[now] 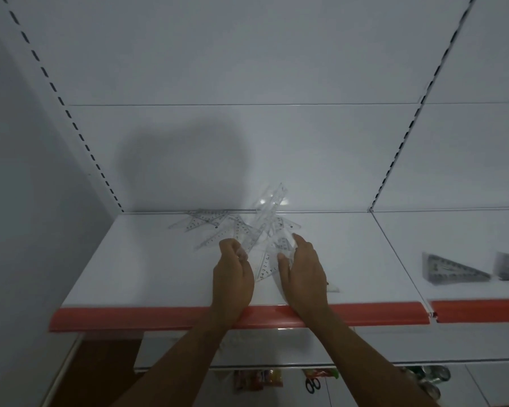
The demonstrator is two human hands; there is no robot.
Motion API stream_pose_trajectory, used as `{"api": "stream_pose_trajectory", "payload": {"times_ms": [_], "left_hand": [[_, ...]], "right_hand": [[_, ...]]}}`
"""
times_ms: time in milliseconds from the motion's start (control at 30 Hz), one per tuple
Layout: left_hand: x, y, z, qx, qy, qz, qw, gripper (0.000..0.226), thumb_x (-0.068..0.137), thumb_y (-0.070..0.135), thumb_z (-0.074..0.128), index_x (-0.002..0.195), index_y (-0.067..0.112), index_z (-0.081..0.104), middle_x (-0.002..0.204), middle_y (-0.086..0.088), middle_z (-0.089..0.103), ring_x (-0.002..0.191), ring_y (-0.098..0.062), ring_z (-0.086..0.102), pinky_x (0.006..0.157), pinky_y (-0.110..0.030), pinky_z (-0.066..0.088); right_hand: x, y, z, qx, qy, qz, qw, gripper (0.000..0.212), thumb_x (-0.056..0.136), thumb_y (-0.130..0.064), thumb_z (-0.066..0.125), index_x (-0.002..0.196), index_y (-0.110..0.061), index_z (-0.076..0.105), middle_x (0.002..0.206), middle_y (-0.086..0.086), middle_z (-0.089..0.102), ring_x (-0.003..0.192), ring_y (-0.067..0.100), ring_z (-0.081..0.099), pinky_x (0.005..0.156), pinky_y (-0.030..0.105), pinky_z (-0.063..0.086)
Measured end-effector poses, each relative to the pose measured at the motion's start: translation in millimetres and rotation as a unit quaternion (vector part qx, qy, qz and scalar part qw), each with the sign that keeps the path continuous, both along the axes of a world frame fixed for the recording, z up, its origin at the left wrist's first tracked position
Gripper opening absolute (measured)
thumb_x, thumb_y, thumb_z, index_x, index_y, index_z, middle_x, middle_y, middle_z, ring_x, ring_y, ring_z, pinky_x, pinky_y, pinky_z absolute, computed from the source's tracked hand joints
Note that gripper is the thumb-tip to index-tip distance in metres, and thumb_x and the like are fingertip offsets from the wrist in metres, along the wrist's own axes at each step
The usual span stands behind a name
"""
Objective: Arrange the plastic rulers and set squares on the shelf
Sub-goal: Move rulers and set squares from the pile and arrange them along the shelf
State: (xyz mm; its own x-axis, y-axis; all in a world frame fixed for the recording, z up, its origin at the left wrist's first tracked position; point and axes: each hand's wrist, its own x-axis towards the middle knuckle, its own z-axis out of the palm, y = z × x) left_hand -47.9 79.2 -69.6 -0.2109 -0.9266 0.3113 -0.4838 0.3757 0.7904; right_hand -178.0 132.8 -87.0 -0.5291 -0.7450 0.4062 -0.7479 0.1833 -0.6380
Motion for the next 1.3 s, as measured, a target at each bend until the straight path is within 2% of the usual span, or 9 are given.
{"api": "stream_pose_trajectory", "payload": {"times_ms": [200,300,433,600,733,833,967,1133,1300], "left_hand": [[-6,-2,7,0.006,0.002,-0.023,1.0,0.044,0.094,0.0,0.042,0.135,0.017,0.042,0.096,0.004,0.058,0.084,-0.012,0.058,0.077,-0.026,0.049],[-24,-7,16,-0.004,0.006,-0.053,0.999,0.032,0.098,0.011,0.039,0.126,0.023,0.048,0.089,0.003,0.062,0.077,-0.017,0.061,0.071,-0.035,0.052],[-53,-2,32,0.007,0.008,-0.132,0.991,0.019,0.095,0.014,0.044,0.11,0.026,0.044,0.077,0.002,0.059,0.065,-0.021,0.059,0.062,-0.04,0.053],[-100,31,41,0.004,-0.007,-0.245,0.969,0.011,0.095,0.024,0.054,0.102,0.021,0.046,0.074,0.006,0.059,0.062,-0.011,0.055,0.058,-0.024,0.041],[-142,93,45,0.039,0.019,-0.347,0.937,0.011,0.092,0.024,0.059,0.095,0.019,0.049,0.07,0.005,0.059,0.06,-0.013,0.055,0.052,-0.021,0.037],[-170,152,45,0.047,0.007,-0.418,0.907,0.017,0.091,0.032,0.062,0.097,0.025,0.047,0.077,0.006,0.062,0.061,-0.006,0.057,0.047,-0.009,0.036],[-201,236,45,0.056,-0.002,-0.498,0.865,0.018,0.09,0.034,0.063,0.098,0.027,0.048,0.073,0.008,0.058,0.057,-0.004,0.054,0.047,-0.008,0.038],[-249,335,45,0.065,-0.015,-0.557,0.828,0.025,0.088,0.038,0.065,0.102,0.027,0.048,0.087,0.005,0.065,0.066,-0.01,0.065,0.055,-0.017,0.055],[-291,427,41,0.069,-0.022,-0.576,0.814,0.029,0.087,0.041,0.064,0.109,0.028,0.05,0.096,0.004,0.067,0.071,-0.01,0.066,0.051,-0.012,0.049]], "right_hand": [[1,1,5,-0.028,0.002,-0.008,1.0,0.044,0.096,-0.038,0.05,0.134,-0.016,0.046,0.113,0.001,0.06,0.095,0.007,0.052,0.08,0.014,0.04],[-2,8,16,-0.069,-0.074,-0.053,0.993,0.046,0.097,-0.043,0.042,0.135,-0.019,0.043,0.109,-0.004,0.059,0.095,0.006,0.056,0.08,0.021,0.049],[-20,26,37,-0.064,-0.104,-0.119,0.985,0.045,0.098,-0.039,0.037,0.138,-0.018,0.038,0.074,-0.011,0.05,0.066,0.002,0.052,0.059,0.009,0.036],[-64,95,59,-0.018,-0.066,-0.207,0.976,0.039,0.099,-0.034,0.044,0.135,-0.021,0.041,0.071,-0.01,0.05,0.066,0.001,0.051,0.059,0.014,0.035],[-89,188,59,0.024,-0.042,-0.301,0.953,0.045,0.096,-0.048,0.039,0.134,-0.023,0.043,0.095,-0.005,0.061,0.088,0.012,0.06,0.077,0.03,0.051],[-95,259,57,0.042,-0.022,-0.352,0.935,0.057,0.092,-0.057,0.034,0.136,-0.022,0.044,0.117,-0.002,0.058,0.098,0.011,0.057,0.085,0.029,0.05],[-104,347,58,0.035,-0.06,-0.412,0.908,0.069,0.086,-0.066,0.028,0.141,-0.027,0.038,0.138,-0.001,0.051,0.12,0.018,0.054,0.096,0.041,0.05],[-128,447,66,0.045,-0.071,-0.456,0.886,0.049,0.094,-0.041,0.046,0.14,-0.024,0.038,0.133,-0.003,0.055,0.113,0.015,0.057,0.087,0.03,0.052],[-163,537,65,0.043,-0.057,-0.486,0.871,0.043,0.095,-0.031,0.049,0.136,-0.023,0.039,0.111,-0.013,0.057,0.094,0.003,0.058,0.065,0.013,0.043]]}}
